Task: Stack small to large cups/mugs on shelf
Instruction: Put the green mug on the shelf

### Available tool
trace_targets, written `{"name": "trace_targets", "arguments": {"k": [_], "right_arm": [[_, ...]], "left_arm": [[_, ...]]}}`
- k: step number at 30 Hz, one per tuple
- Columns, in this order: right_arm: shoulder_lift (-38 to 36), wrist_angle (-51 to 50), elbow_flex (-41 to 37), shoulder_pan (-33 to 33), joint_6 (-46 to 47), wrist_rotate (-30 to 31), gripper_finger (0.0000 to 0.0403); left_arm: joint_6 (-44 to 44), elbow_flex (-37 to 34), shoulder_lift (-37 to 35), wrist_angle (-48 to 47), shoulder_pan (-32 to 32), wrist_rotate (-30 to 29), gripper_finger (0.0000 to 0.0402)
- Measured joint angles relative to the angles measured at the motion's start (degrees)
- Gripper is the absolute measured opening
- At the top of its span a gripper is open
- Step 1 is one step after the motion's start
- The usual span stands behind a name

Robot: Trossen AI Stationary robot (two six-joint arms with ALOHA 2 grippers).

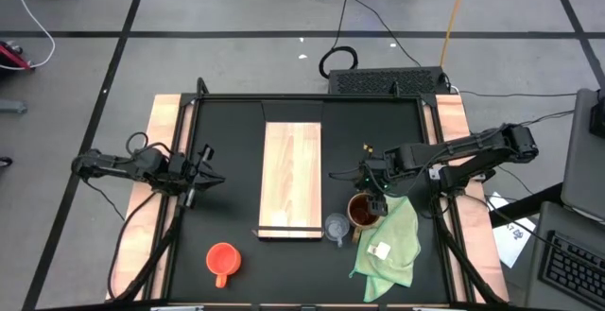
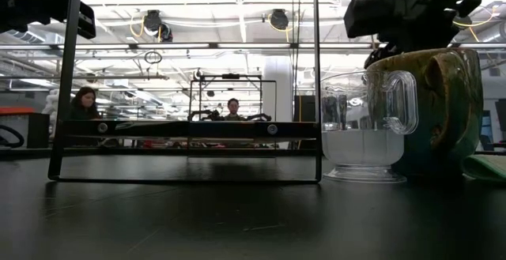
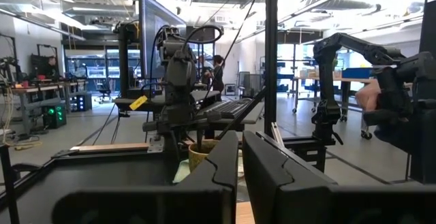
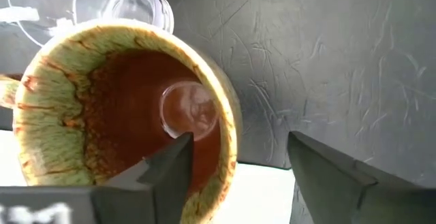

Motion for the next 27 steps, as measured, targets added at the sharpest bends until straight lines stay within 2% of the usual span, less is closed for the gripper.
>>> {"name": "trace_targets", "arguments": {"k": [13,22,27], "right_arm": [[0.00,1.25,0.00,-0.36,-4.37,1.78,0.0021],[-0.30,0.76,0.54,-2.39,-2.76,1.53,0.0021],[-0.68,-3.66,5.72,-2.80,-2.87,1.99,0.0021]], "left_arm": [[0.00,0.00,-0.01,-1.62,0.01,0.01,0.0026],[-1.14,0.00,-0.01,-1.62,0.00,0.02,0.0026],[-1.17,0.00,-0.02,-1.60,0.01,0.02,0.0026]]}}
